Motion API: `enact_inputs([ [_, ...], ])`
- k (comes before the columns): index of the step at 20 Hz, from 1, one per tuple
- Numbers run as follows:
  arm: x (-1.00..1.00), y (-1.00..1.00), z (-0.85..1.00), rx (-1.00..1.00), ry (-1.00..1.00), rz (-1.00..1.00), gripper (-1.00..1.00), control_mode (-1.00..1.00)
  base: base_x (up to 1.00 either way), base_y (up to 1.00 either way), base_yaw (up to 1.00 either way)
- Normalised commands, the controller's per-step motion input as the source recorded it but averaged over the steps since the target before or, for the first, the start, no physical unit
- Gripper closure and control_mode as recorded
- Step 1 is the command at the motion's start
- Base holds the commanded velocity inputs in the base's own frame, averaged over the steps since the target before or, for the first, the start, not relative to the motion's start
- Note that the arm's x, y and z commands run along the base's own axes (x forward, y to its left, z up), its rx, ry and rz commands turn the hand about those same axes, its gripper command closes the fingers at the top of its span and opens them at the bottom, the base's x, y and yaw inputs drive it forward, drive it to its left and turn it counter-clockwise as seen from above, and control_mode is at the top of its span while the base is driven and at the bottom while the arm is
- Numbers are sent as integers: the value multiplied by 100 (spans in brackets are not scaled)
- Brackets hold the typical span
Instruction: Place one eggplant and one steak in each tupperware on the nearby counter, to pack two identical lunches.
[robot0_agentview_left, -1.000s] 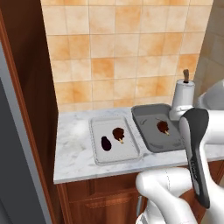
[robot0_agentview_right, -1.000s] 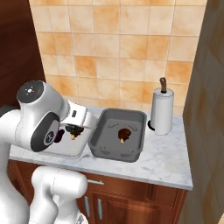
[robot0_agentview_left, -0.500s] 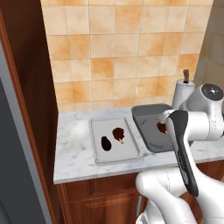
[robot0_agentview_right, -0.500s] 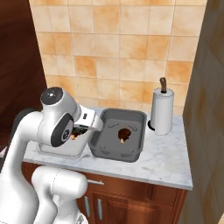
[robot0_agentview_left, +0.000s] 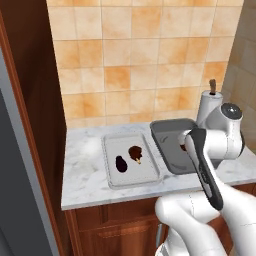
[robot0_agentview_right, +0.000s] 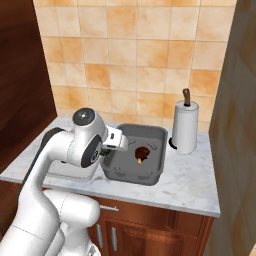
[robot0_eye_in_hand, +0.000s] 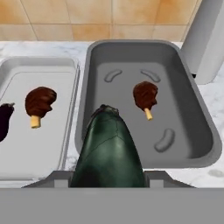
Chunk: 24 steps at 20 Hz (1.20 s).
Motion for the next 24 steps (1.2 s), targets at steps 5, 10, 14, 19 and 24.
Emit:
enact_inputs([
  [5, 57, 0, -43, 0, 7, 6, 100, -100, 0, 0, 0],
  [10, 56, -5, -38, 0, 8, 3, 100, -100, 0, 0, 0],
  [14, 58, -15, -36, 0, 4, 2, 100, -100, 0, 0, 0],
  [19, 54, -20, -36, 0, 4, 0, 100, -100, 0, 0, 0],
  [24, 43, -11, -39, 0, 2, 0, 100, -100, 0, 0, 0],
])
